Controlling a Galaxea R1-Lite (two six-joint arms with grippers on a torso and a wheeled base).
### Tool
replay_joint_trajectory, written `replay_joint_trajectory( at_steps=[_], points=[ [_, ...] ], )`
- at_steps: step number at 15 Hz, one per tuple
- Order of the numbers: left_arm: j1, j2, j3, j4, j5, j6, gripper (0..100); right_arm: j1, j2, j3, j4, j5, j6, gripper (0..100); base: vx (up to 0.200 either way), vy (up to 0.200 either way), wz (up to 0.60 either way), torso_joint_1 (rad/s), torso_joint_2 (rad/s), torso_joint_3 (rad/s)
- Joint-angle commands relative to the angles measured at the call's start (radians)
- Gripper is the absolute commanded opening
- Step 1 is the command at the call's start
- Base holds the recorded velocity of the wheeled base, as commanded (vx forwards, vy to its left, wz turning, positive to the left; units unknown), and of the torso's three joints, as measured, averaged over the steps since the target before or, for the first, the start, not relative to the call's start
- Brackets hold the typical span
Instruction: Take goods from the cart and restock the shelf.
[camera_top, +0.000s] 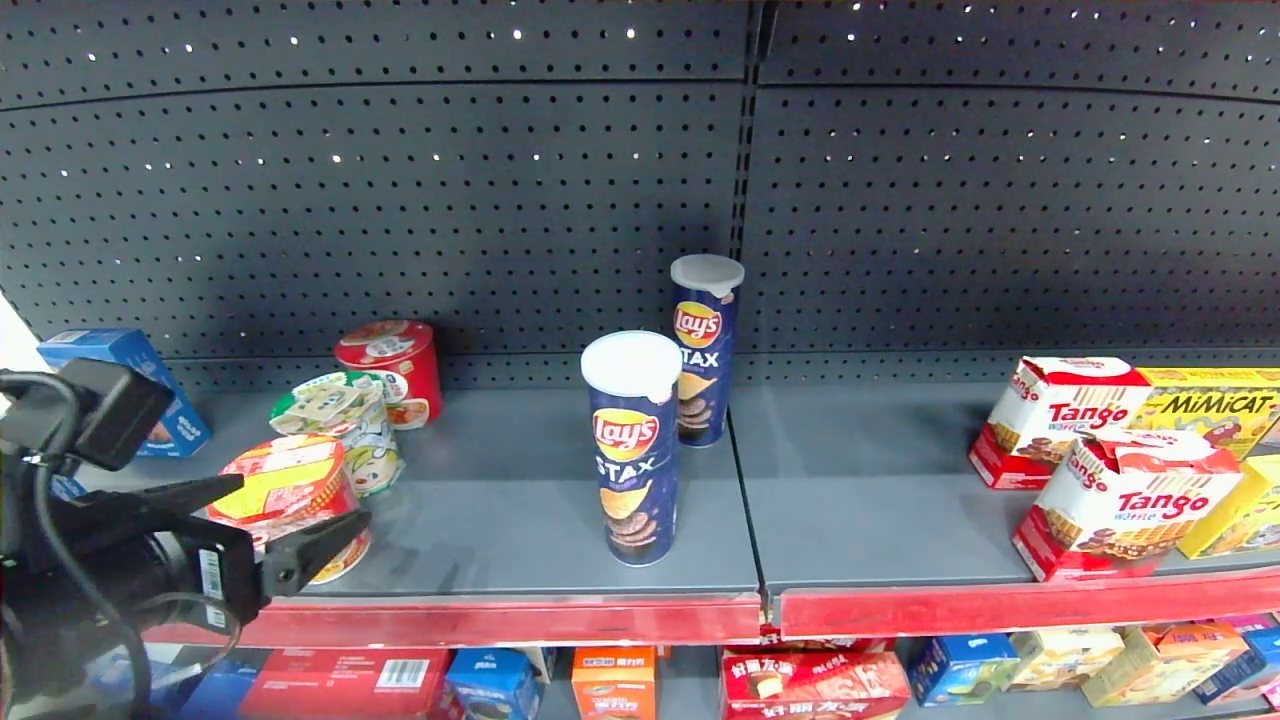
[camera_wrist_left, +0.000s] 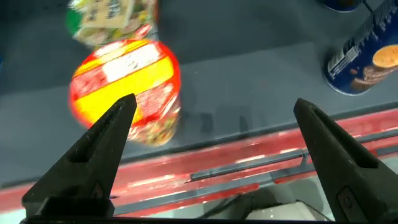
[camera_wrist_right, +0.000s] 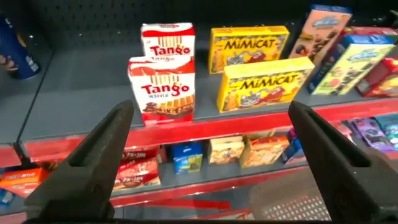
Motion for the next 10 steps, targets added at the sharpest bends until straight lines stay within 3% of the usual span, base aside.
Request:
replay_joint_trajectory(
  at_steps=[1,6,10],
  points=[
    [-0.022,0.118,-0.014,-0.001,-0.014,0.018,100,-0.028,-0.016,-0.024,0.004,0.0,-0.003,100,0.0,0.0,0.0,0.0,0.0,0.0],
    [-0.022,0.264,-0.112,-0.013,-0.024,0.113,100,-0.054,-0.04,-0.036,0.006,-0.002,-0.026,100,0.0,0.0,0.0,0.0,0.0,0.0],
    [-0.098,0.348,-0.184,-0.016,-0.024,0.116,100,-0.079,-0.053,-0.045,0.027,-0.002,-0.027,100,0.0,0.0,0.0,0.0,0.0,0.0]
  ],
)
